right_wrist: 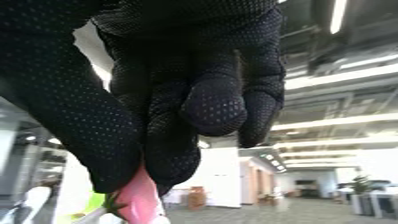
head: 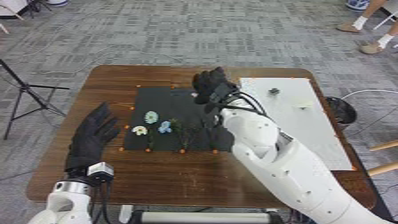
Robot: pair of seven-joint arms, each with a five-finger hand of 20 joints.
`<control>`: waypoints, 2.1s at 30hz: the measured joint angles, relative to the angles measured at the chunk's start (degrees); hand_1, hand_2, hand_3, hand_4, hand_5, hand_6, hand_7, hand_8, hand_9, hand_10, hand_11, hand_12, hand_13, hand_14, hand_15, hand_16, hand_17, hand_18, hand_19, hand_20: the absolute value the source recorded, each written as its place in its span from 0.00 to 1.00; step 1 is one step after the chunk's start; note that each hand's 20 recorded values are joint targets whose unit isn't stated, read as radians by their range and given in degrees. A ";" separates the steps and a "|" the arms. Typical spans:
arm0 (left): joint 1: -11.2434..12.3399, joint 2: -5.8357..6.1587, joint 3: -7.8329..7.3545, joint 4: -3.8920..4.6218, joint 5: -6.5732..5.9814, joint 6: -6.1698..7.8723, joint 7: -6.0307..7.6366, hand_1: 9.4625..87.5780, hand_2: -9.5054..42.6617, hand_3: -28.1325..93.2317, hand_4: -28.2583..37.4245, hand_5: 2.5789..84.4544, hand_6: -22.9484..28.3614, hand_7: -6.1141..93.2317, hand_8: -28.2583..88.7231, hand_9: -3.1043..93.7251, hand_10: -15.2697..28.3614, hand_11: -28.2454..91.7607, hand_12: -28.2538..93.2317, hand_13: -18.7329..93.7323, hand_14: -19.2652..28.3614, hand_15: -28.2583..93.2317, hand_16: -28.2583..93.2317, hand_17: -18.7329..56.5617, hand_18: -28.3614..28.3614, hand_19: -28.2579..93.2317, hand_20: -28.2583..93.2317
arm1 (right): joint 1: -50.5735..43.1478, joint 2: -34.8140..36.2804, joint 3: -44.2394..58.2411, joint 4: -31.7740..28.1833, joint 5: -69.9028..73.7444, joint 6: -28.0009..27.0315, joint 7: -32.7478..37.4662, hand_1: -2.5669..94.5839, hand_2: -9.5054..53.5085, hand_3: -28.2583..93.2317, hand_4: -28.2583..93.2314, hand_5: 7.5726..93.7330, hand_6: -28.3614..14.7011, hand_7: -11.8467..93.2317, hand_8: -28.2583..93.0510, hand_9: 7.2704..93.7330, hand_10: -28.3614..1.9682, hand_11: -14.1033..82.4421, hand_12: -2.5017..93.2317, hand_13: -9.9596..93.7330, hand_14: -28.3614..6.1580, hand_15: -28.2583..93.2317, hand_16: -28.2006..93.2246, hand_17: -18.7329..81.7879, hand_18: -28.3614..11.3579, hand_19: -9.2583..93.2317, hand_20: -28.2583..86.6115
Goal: Arrange flowers
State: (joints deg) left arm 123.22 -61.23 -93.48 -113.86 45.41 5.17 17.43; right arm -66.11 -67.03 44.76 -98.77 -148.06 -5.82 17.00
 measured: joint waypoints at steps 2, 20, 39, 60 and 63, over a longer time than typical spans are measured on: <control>-0.17 0.05 0.06 0.03 0.00 0.16 0.06 0.17 0.07 0.76 0.00 0.26 0.48 0.26 0.16 0.24 0.57 0.32 0.41 0.32 0.67 0.34 0.31 0.08 0.87 0.58 0.31 | -0.10 -1.69 -1.16 1.35 -1.74 -0.36 -0.35 0.47 0.00 0.93 0.09 0.73 0.67 0.63 0.26 0.84 0.70 0.55 0.60 0.75 0.57 0.87 0.52 0.41 0.19 0.85 0.68; -0.57 0.22 0.39 0.06 -0.03 0.43 0.16 0.17 0.07 0.76 0.00 0.26 0.48 0.26 0.16 0.24 0.57 0.32 0.41 0.32 0.67 0.35 0.31 0.08 0.87 0.58 0.31 | -3.89 -2.90 -2.47 4.79 -4.56 -2.18 -0.19 0.48 0.00 0.92 0.08 0.73 0.67 0.62 0.26 0.84 0.72 0.54 0.61 0.75 0.57 0.87 0.53 0.41 0.19 0.85 0.68; -0.73 0.38 0.61 0.05 -0.09 0.39 -0.18 0.17 0.07 0.76 0.00 0.26 0.48 0.26 0.16 0.24 0.57 0.32 0.41 0.32 0.67 0.35 0.31 0.08 0.87 0.58 0.31 | -4.53 -2.84 -1.82 4.47 -4.04 -0.48 -0.12 0.32 0.00 0.92 0.01 0.59 0.66 0.54 0.12 0.63 0.55 0.73 0.45 0.69 0.55 0.87 0.55 0.38 0.17 0.84 0.69; -2.04 0.63 2.00 -0.04 -0.04 2.53 -0.56 0.17 0.07 0.76 0.00 0.26 0.48 0.26 0.16 0.25 0.57 0.32 0.41 0.32 0.67 0.35 0.31 0.08 0.87 0.58 0.31 | -3.24 7.71 15.03 6.06 1.03 -13.60 9.68 0.27 0.00 0.94 0.01 0.19 0.42 0.25 0.18 0.23 0.34 0.27 0.27 0.41 0.42 0.69 0.37 0.27 0.16 0.74 0.63; -1.71 0.61 1.75 -0.17 -0.04 2.53 -0.54 0.17 0.07 0.76 0.00 0.26 0.48 0.26 0.16 0.25 0.57 0.32 0.41 0.32 0.67 0.35 0.31 0.08 0.87 0.58 0.31 | -2.88 10.87 17.27 9.21 1.00 -14.11 10.56 0.27 0.00 0.94 0.01 0.20 0.43 0.25 0.18 0.24 0.35 0.27 0.27 0.42 0.42 0.69 0.36 0.27 0.16 0.74 0.63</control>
State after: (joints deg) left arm 121.51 -60.62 -91.73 -114.03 45.36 7.70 16.89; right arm -68.99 -56.16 62.03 -89.55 -147.06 -19.93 27.56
